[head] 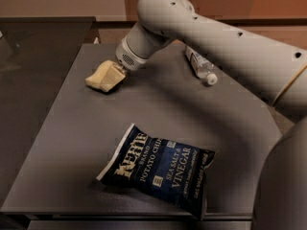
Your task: Pick sponge
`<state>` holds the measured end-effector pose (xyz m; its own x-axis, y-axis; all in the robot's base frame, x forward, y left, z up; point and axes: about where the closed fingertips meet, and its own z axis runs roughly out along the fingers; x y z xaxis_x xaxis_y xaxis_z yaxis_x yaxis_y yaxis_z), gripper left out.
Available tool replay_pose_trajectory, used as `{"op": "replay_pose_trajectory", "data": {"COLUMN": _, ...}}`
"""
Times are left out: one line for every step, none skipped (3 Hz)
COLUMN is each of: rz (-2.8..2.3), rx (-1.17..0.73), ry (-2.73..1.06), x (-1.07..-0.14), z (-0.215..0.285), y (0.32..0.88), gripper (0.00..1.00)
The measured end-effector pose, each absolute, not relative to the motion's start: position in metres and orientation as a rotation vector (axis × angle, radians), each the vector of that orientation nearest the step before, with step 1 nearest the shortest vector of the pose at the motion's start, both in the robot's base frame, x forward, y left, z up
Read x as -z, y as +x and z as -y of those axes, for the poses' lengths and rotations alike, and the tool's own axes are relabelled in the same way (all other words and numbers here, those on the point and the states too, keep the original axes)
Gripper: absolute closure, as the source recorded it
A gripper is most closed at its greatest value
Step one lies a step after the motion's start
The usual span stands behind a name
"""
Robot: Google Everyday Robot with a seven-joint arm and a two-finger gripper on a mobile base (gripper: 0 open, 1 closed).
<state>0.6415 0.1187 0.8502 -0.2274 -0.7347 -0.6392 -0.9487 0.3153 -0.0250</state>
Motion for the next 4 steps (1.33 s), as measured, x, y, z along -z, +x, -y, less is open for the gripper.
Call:
{"op": "replay_pose_trajectory", "data": {"rz": -1.992, "rx": -0.521, "ry": -1.463, "x": -0.875, "z": -0.112, "y": 0.639, "gripper": 0.88}}
{"op": "replay_pose_trajectory", "data": {"rz": -1.921, "rx": -0.539, "ry": -1.466, "x": -0.910, "z": -0.100, "y": 0.635, "gripper": 1.00}}
{"op": "replay_pose_trajectory", "data": {"rz": -1.833, "rx": -0.525, "ry": -1.516, "x": -0.947, "z": -0.089, "y": 0.628, "gripper": 1.00}}
{"op": "replay_pose_trajectory", "data": {"rz": -1.746, "rx": -0.494, "ry": -1.583, "x": -0.979, "z": -0.080, "y": 0.620, "gripper": 1.00}}
